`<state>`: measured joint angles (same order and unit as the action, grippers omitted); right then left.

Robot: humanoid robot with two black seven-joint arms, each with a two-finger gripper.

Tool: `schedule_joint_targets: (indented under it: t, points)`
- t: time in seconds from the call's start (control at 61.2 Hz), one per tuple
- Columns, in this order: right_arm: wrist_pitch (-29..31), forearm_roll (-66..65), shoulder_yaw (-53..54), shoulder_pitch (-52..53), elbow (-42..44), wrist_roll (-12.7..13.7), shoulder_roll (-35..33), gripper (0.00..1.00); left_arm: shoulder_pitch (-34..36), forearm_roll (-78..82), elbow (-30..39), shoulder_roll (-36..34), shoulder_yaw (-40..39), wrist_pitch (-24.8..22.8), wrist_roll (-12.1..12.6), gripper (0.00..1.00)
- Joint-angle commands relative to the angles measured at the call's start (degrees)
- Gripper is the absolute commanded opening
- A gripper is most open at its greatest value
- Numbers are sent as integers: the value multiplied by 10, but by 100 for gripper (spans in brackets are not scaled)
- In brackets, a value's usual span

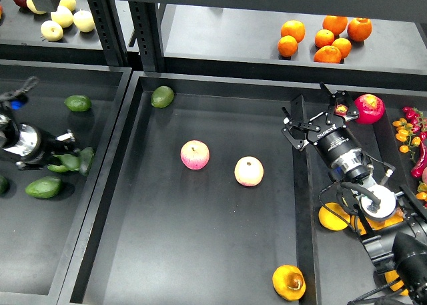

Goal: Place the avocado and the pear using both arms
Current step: 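Lift the avocado and carry it into the avocado bin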

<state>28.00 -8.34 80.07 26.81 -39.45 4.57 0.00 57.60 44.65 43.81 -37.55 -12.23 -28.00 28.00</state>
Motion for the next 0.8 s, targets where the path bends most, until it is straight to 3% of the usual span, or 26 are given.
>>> schedule_joint_targets:
  t: [0.0,0.784]
  points:
    - [0,0,0,0,1,0,0,100,-3,0,-21,-9,0,0,0,22]
    - [0,0,0,1,0,0,0,100,-26,5,-137,-4,3,0,0,25]
